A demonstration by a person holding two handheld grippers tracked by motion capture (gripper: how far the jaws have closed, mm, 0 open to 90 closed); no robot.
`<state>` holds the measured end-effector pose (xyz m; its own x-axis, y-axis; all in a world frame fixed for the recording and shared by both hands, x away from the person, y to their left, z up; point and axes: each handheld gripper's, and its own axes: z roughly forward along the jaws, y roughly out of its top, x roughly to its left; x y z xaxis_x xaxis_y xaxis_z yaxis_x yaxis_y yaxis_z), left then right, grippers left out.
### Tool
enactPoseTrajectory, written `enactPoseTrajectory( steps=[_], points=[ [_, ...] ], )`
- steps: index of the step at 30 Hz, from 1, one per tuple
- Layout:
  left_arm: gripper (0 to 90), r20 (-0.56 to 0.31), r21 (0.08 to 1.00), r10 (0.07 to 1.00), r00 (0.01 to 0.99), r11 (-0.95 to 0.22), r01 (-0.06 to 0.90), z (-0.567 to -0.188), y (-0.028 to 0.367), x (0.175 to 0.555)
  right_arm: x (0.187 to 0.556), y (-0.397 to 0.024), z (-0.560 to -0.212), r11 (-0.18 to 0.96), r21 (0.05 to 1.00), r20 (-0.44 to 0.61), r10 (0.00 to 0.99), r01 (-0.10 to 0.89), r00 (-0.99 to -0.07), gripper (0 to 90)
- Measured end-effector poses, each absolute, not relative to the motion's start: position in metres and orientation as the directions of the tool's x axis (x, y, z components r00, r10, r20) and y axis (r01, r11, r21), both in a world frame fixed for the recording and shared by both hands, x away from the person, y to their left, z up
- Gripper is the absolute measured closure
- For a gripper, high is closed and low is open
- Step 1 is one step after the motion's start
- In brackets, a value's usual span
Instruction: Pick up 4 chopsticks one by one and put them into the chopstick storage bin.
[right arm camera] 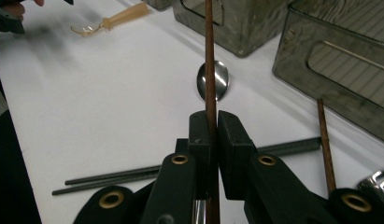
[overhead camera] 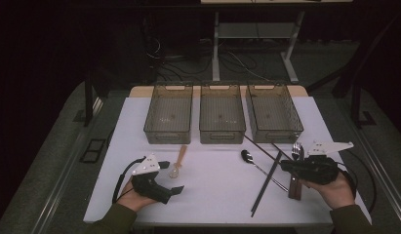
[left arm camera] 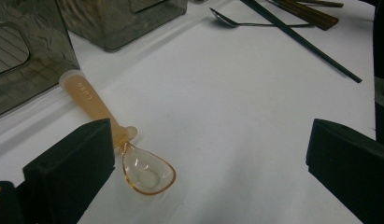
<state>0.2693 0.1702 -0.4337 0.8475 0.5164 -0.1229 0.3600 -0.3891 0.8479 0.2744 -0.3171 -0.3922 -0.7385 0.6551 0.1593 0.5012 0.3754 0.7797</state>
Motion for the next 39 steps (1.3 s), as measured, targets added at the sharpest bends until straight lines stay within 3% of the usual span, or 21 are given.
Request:
enactPoseTrajectory(
  steps=[39],
  points=[
    [0.4, -0.130, 0.847, 0.505, 0.854, -0.391, 0.360, -0.436, 0.167, 0.270, 0.320, -0.245, -0.382, 0.341, 0.805, 0.187, 0.630, 0.485, -0.754, 84.2]
  ],
)
